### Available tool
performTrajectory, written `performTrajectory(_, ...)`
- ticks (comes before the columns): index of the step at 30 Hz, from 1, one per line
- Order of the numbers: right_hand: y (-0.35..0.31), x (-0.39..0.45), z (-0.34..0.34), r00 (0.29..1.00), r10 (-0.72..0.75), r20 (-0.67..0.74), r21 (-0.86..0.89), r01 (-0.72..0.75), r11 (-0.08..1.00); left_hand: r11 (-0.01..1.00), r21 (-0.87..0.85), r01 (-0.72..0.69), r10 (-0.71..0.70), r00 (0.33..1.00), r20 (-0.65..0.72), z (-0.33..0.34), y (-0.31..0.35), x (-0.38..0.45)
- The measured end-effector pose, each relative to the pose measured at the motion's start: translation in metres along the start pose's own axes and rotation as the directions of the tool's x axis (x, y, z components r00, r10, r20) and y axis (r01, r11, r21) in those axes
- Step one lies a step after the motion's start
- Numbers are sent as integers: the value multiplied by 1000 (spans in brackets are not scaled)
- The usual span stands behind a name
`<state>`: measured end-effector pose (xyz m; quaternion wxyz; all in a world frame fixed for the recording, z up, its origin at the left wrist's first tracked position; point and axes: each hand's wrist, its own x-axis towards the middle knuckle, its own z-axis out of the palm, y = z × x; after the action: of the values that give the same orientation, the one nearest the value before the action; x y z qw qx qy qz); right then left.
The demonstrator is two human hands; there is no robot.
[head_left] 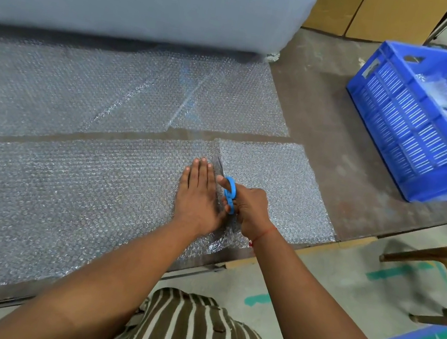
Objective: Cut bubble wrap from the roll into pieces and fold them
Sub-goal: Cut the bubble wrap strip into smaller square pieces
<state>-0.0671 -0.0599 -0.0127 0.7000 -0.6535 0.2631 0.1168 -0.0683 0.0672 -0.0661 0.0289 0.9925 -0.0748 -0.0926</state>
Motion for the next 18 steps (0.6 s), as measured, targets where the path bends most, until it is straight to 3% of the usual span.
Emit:
performTrajectory(12,-5,2,-4,1000,9,5,-5,-9,1000,999,-31,15,-13,999,48,-10,-1,2)
performTrajectory(18,-8,8,0,999,27,21,36,-28,999,998,64,-3,-1,998,57,-29,-16,20)
